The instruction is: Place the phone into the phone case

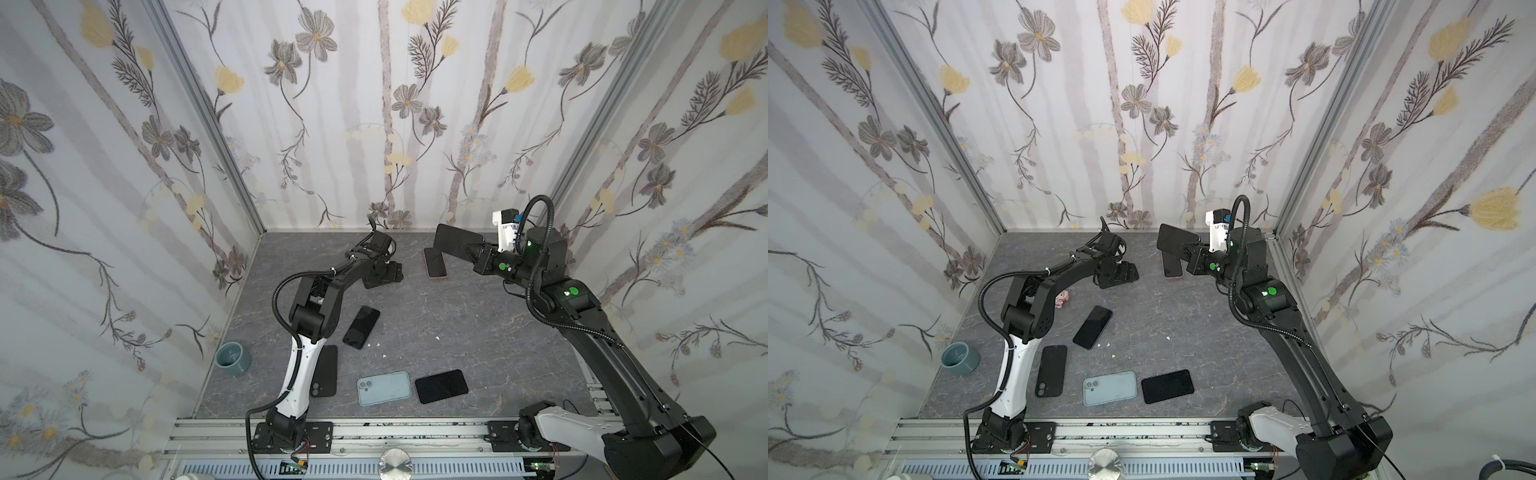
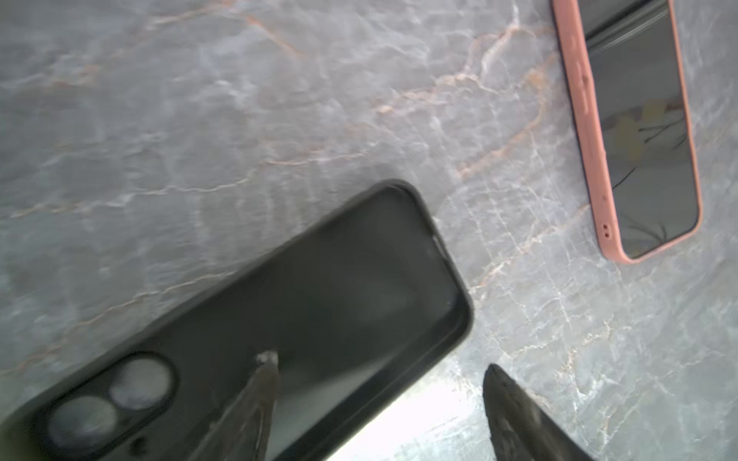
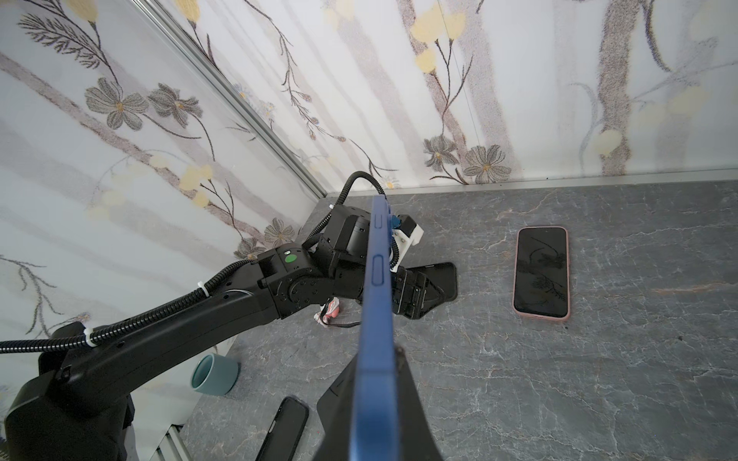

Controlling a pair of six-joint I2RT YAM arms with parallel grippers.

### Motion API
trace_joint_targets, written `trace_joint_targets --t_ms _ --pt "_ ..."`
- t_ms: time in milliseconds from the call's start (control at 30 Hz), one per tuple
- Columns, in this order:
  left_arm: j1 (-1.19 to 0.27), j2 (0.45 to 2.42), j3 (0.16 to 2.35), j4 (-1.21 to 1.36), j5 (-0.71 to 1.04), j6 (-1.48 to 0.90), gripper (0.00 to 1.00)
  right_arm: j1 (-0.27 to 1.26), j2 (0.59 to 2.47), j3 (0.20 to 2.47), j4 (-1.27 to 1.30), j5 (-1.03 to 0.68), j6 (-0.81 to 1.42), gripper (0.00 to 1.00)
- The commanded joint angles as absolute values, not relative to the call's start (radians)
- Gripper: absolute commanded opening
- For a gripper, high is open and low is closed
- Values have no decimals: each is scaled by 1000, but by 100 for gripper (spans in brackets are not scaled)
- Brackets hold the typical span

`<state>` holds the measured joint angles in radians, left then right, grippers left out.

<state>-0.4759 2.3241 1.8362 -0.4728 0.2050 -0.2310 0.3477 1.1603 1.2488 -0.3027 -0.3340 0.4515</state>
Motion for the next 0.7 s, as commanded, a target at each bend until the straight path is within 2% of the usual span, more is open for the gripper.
trace_joint_targets --t_ms 0,300,667 --pt "-506 2337 1826 -535 233 -212 83 350 1151 1248 -273 -327 455 0" --pt "-606 2313 1809 -569 263 -270 83 350 1121 1233 -272 -303 475 0" --pt "-738 2204 1599 -444 348 -373 82 349 1108 1231 -284 -267 485 0"
